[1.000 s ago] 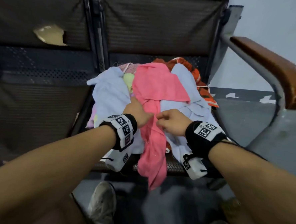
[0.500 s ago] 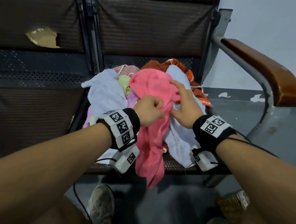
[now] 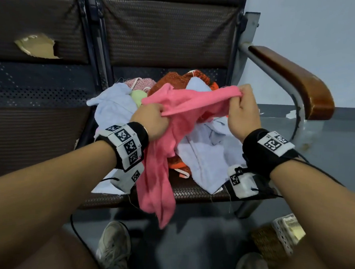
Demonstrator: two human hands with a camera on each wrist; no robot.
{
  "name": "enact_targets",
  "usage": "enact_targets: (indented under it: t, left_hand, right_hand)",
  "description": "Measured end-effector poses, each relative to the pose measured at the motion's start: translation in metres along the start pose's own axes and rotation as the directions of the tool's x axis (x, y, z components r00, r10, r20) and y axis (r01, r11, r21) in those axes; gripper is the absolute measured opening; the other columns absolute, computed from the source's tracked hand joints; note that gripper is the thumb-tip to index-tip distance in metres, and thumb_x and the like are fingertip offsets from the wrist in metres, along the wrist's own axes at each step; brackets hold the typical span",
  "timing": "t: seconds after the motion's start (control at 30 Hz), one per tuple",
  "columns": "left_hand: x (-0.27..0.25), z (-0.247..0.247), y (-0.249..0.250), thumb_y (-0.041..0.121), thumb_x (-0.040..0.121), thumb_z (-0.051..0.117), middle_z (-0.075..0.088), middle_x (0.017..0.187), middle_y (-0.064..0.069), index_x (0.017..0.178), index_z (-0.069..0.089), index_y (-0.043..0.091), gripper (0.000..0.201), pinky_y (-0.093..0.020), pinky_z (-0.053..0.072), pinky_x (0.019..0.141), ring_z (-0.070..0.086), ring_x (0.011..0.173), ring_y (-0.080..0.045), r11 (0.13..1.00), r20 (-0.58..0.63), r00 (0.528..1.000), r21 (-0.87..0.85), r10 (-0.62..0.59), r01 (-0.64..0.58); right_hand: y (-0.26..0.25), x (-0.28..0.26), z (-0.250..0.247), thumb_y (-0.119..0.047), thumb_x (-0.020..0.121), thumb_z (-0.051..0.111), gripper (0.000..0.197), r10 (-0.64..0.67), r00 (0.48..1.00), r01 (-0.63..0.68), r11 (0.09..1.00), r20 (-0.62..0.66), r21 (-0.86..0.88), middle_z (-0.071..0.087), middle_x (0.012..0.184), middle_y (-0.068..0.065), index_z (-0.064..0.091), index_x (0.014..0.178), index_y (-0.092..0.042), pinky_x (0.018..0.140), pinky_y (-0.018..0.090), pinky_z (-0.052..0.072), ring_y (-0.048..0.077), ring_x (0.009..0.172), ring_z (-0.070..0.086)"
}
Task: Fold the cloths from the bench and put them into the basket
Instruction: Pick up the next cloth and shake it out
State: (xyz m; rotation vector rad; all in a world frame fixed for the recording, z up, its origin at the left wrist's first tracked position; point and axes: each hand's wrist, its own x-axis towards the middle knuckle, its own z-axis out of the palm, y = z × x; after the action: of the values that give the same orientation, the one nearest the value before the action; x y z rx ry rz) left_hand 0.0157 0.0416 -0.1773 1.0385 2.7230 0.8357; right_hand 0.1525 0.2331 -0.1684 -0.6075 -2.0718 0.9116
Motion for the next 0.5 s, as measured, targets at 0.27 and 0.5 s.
enact_targets:
  t: [0.27, 0.5]
  left_hand:
    - [0.031, 0.000, 0.028, 0.017, 0.097, 0.039, 0.062, 0.083, -0.017, 0.075, 0.061, 0.010, 0.032, -0.039, 0.045, 0.074, 0.057, 0.080, -0.027, 0.808, -0.103, 0.971, -0.577, -0.214, 0.117]
    - [0.035, -0.005, 0.052, -0.001, 0.097, 0.043, 0.064, 0.093, -0.014, 0.089, 0.060, 0.014, 0.023, -0.033, 0.058, 0.065, 0.066, 0.077, -0.023, 0.352, 0.028, 0.957, -0.926, -0.289, 0.134]
  right_hand:
    - [0.007, -0.013, -0.027, -0.045, 0.084, 0.072, 0.029, 0.029, 0.865, 0.154, 0.935, 0.501, -0.320, 0.060, 0.069, -0.003, 0.060, 0.074, -0.020, 0.058, 0.031, 0.038, 0.013, 0.064, 0.054]
    - [0.025, -0.019, -0.041, -0.030, 0.099, 0.058, 0.024, 0.220, 0.894, -0.146, 0.967, 0.391, -0.209, 0.067, 0.079, 0.008, 0.064, 0.088, -0.009, 0.067, 0.034, 0.049, 0.028, 0.075, 0.062]
